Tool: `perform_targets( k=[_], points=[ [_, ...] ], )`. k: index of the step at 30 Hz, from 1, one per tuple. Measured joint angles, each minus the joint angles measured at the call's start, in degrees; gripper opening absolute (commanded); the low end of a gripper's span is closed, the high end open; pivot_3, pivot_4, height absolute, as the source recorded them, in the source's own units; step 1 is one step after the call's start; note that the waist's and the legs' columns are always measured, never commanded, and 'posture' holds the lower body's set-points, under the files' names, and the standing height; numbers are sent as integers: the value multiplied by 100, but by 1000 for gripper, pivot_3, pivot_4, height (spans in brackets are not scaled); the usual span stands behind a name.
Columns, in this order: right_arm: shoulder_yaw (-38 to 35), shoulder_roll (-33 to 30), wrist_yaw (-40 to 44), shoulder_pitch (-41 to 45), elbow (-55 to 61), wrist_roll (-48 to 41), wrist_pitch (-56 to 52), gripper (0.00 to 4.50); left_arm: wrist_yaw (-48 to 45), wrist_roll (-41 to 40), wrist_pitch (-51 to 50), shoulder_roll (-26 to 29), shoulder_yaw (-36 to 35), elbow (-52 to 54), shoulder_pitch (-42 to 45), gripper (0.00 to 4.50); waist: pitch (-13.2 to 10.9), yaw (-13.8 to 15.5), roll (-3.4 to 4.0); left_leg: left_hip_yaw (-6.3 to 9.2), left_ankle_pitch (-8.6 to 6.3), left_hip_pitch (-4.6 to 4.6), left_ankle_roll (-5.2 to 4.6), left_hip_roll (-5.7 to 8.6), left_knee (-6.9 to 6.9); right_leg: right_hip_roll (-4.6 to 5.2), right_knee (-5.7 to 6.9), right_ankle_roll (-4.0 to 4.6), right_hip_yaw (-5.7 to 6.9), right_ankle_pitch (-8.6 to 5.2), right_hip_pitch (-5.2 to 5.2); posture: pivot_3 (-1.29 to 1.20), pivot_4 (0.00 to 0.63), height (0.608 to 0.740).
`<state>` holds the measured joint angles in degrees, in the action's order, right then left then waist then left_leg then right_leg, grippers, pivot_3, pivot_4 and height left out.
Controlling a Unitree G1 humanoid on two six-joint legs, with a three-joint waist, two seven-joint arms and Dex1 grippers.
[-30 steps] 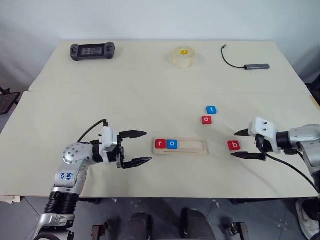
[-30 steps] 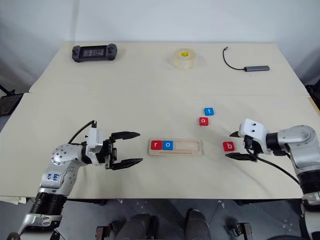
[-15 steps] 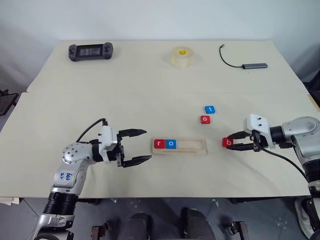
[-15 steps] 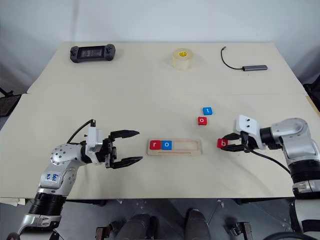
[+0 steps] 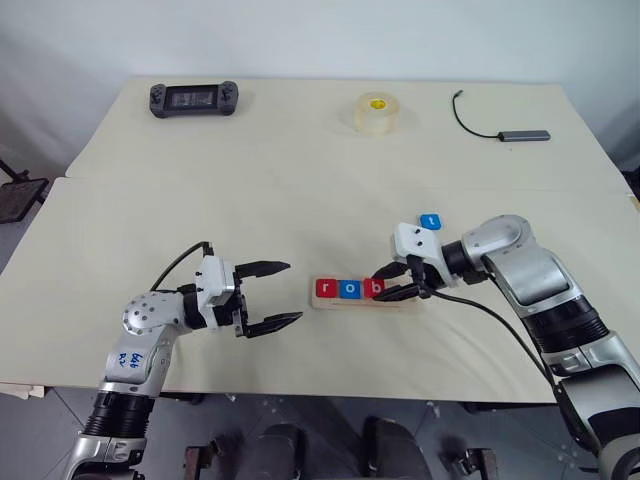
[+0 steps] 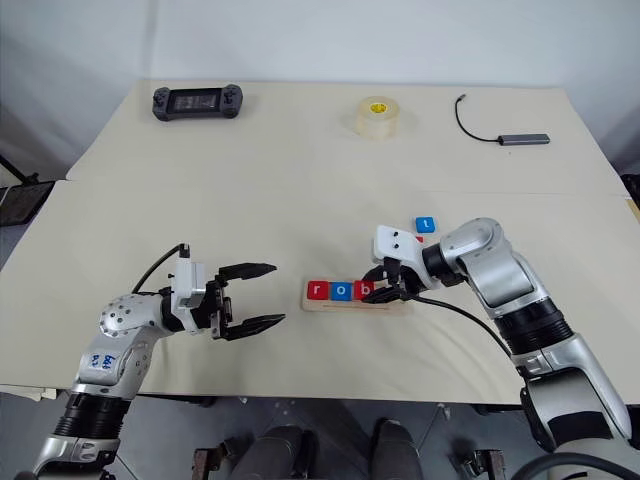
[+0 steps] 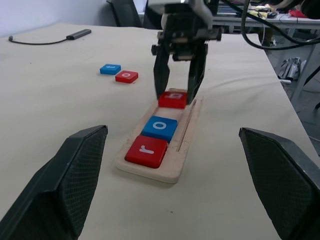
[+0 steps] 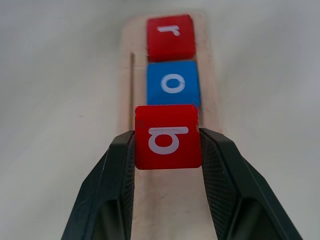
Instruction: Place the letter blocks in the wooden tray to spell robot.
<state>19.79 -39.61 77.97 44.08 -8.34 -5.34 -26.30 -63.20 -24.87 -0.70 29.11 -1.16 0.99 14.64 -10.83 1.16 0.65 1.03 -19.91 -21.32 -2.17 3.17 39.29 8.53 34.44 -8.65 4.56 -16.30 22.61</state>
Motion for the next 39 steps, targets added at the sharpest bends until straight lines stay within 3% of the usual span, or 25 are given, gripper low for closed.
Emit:
perform_targets(
  k=[2, 11, 15, 20, 29, 39],
  points=[
    [1, 46, -68, 20, -59, 46, -5, 1464, 15, 0, -1, 25, -4, 46, -3, 4500, 0, -9, 0, -1, 0, 1, 0, -1, -1, -1, 0, 0, 0, 0, 0, 0, 150, 740],
    [-11, 103, -77, 0, 166, -111, -377, 4446, 111, 0, -9, 26, -3, 63, -50, 4500, 0, -53, 0, -2, 0, 1, 0, -3, -2, -2, 2, 0, 1, 0, 2, 0, 150, 740],
    [-180, -38, -116, -75, 229, -238, -424, 4446, 115, 0, -9, 26, -2, 65, -48, 4500, 0, -32, 0, -1, 0, 0, 0, -1, -2, -1, 2, 0, 1, 0, 1, 0, 150, 740],
    [-537, -473, -254, -263, 146, -241, -370, 3190, 115, 2, -6, 27, -2, 63, -46, 4500, 0, -17, 0, -4, 0, 1, 0, -3, -3, -2, 0, 0, 0, 0, 1, 0, 150, 740],
    [-435, -445, -423, -592, 122, -154, -176, 9, 123, 21, 0, 27, -1, 56, -44, 4500, 0, -77, 0, -6, 0, 2, 0, -6, -3, -3, 2, 0, 0, 0, 2, 0, 150, 740],
    [-327, -117, -520, -562, 153, -152, -248, 9, 132, 25, -2, 33, -1, 55, -40, 4500, 0, -122, 0, -5, 0, 2, 0, -5, -3, -3, 2, 0, 0, 0, 1, 0, 150, 740]
  ],
)
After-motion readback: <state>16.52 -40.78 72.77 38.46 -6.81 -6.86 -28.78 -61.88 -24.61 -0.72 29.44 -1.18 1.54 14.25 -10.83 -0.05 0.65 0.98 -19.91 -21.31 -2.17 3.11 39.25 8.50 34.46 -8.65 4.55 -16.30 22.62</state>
